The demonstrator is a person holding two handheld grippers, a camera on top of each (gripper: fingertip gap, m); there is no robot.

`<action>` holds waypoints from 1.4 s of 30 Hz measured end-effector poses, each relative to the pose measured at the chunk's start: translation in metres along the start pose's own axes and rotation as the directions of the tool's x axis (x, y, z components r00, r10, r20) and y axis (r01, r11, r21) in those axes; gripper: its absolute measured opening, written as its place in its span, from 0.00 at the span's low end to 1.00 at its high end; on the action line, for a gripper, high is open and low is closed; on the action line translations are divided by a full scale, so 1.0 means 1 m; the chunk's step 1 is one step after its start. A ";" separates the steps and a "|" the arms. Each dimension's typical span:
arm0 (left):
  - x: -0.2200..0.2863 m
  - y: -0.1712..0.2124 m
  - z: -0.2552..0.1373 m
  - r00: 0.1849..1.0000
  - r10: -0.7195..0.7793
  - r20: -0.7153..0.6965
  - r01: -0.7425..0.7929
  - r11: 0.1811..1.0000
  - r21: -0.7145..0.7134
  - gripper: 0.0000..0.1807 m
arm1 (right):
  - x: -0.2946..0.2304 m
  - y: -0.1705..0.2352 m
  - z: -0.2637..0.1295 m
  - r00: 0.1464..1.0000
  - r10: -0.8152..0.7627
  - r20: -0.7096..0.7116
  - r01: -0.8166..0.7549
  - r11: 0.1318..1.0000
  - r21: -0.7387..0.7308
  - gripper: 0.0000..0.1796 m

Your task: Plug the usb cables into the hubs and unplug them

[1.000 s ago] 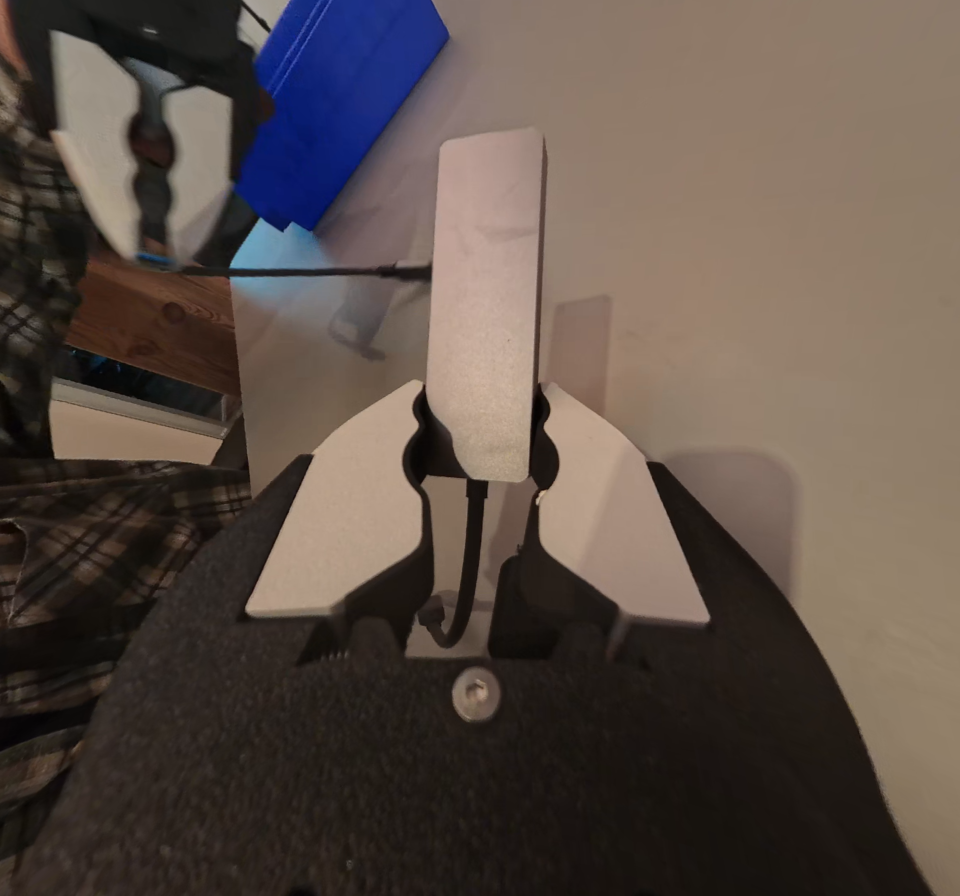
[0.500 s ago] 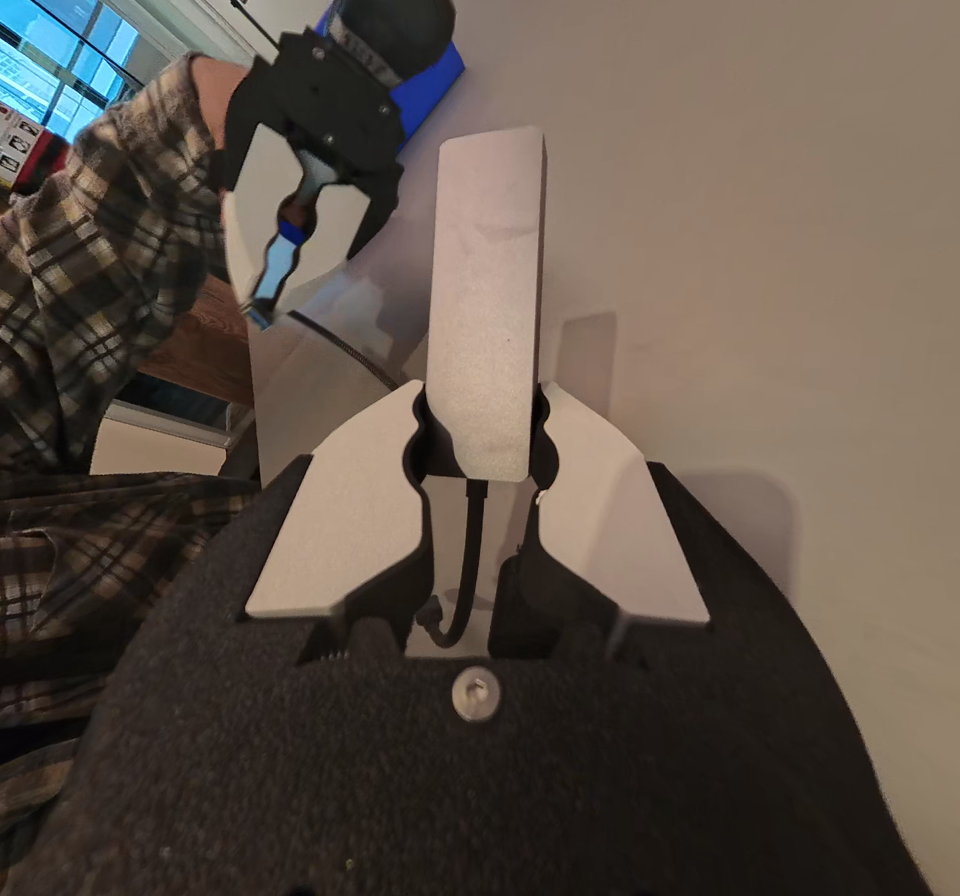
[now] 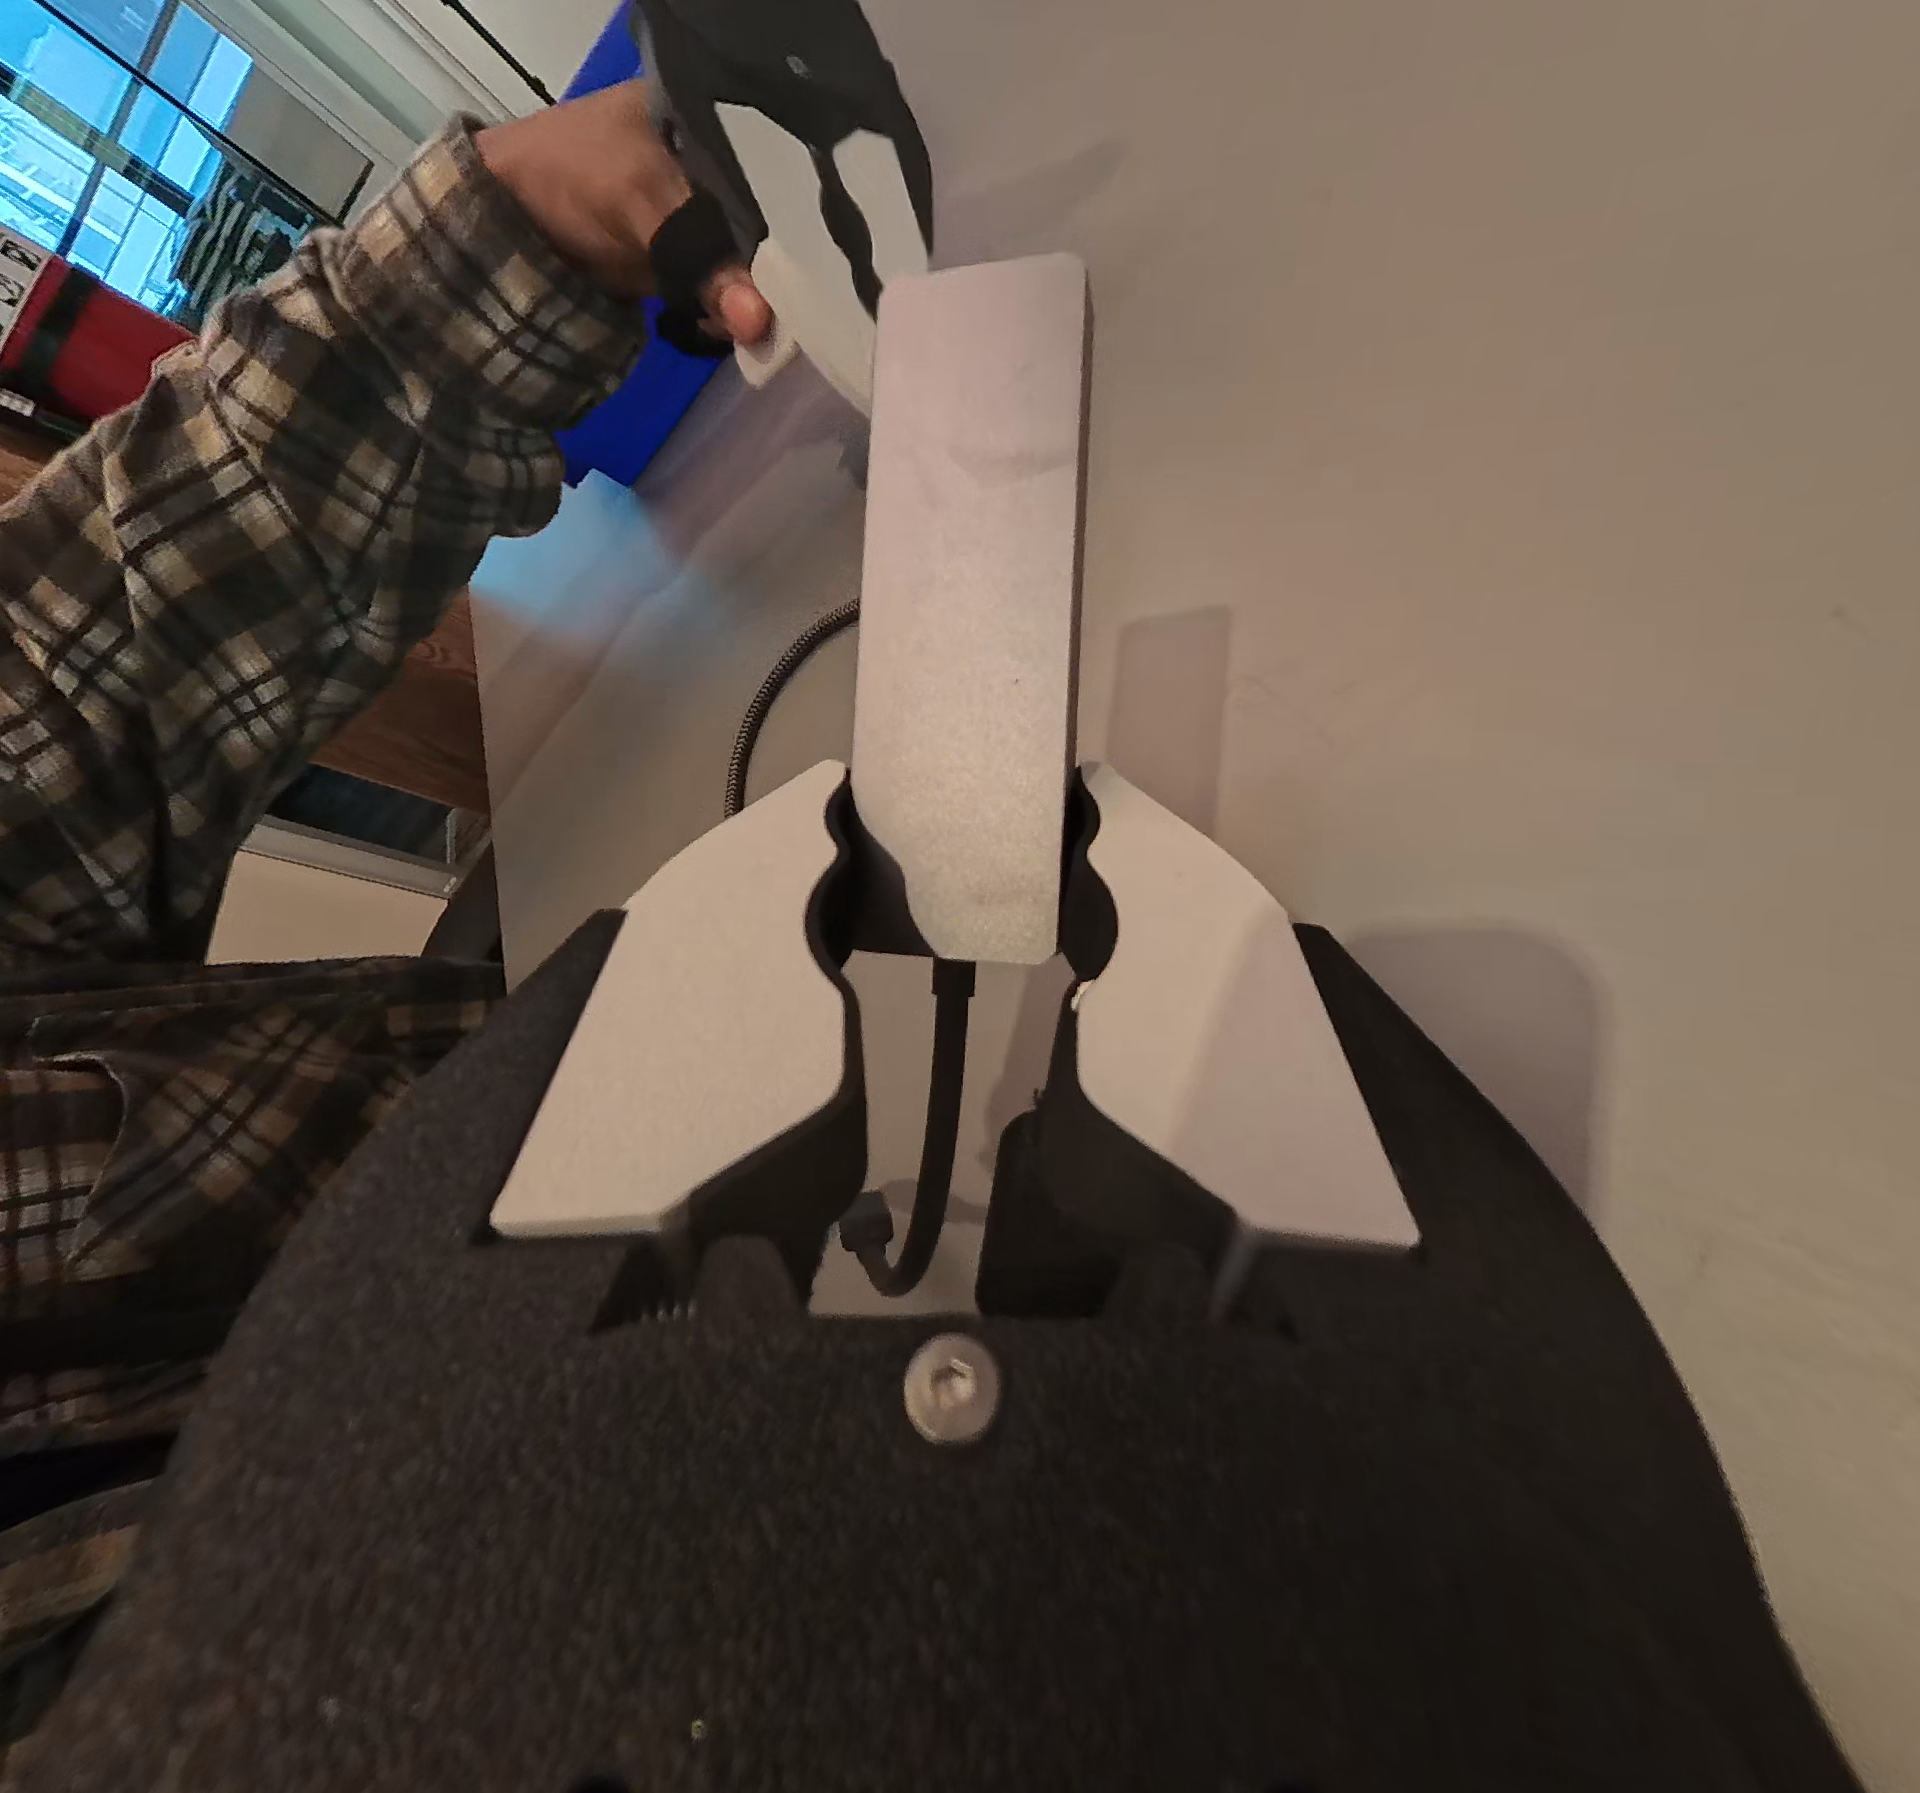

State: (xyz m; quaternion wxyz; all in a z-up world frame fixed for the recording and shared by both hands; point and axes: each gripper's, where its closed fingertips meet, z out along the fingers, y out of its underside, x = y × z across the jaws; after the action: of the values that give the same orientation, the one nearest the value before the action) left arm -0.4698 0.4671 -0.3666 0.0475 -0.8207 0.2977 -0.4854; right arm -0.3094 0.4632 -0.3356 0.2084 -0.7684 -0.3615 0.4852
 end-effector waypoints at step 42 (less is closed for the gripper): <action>0.011 -0.006 0.041 0.514 0.308 0.801 -0.512 0.859 -0.002 0.04 | 0.016 0.001 0.004 0.988 -0.062 -0.144 0.062 0.998 -0.010 0.20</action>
State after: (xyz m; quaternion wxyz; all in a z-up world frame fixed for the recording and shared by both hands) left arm -0.4297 0.4578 -0.3771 0.3817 -0.8406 0.3740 -0.0879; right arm -0.3083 0.4743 -0.3473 0.2469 -0.7904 -0.3705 0.4207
